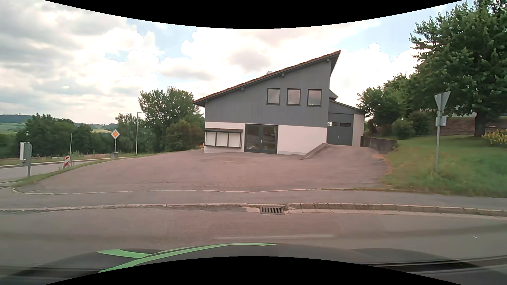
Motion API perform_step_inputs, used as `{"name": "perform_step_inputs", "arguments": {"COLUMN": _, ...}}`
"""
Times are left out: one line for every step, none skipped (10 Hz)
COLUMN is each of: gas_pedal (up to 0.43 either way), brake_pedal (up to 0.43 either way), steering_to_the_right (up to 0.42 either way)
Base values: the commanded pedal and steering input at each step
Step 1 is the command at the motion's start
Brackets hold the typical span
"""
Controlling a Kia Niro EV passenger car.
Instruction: Follow the waypoints while adhering to traffic rules and regulations
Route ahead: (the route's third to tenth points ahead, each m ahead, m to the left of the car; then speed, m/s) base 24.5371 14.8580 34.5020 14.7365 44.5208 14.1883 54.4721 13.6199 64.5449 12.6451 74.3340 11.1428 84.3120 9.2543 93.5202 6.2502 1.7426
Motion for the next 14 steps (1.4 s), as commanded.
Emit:
{"name": "perform_step_inputs", "arguments": {"gas_pedal": 0.000, "brake_pedal": 0.104, "steering_to_the_right": -0.555}}
{"name": "perform_step_inputs", "arguments": {"gas_pedal": 0.000, "brake_pedal": 0.104, "steering_to_the_right": -0.576}}
{"name": "perform_step_inputs", "arguments": {"gas_pedal": 0.000, "brake_pedal": 0.104, "steering_to_the_right": -0.599}}
{"name": "perform_step_inputs", "arguments": {"gas_pedal": 0.000, "brake_pedal": 0.098, "steering_to_the_right": -0.624}}
{"name": "perform_step_inputs", "arguments": {"gas_pedal": 0.000, "brake_pedal": 0.104, "steering_to_the_right": -0.655}}
{"name": "perform_step_inputs", "arguments": {"gas_pedal": 0.000, "brake_pedal": 0.110, "steering_to_the_right": -0.675}}
{"name": "perform_step_inputs", "arguments": {"gas_pedal": 0.000, "brake_pedal": 0.104, "steering_to_the_right": -0.703}}
{"name": "perform_step_inputs", "arguments": {"gas_pedal": 0.000, "brake_pedal": 0.122, "steering_to_the_right": -0.727}}
{"name": "perform_step_inputs", "arguments": {"gas_pedal": 0.000, "brake_pedal": 0.128, "steering_to_the_right": -0.735}}
{"name": "perform_step_inputs", "arguments": {"gas_pedal": 0.000, "brake_pedal": 0.128, "steering_to_the_right": -0.729}}
{"name": "perform_step_inputs", "arguments": {"gas_pedal": 0.000, "brake_pedal": 0.128, "steering_to_the_right": -0.715}}
{"name": "perform_step_inputs", "arguments": {"gas_pedal": 0.000, "brake_pedal": 0.134, "steering_to_the_right": -0.714}}
{"name": "perform_step_inputs", "arguments": {"gas_pedal": 0.000, "brake_pedal": 0.134, "steering_to_the_right": -0.719}}
{"name": "perform_step_inputs", "arguments": {"gas_pedal": 0.000, "brake_pedal": 0.134, "steering_to_the_right": -0.733}}
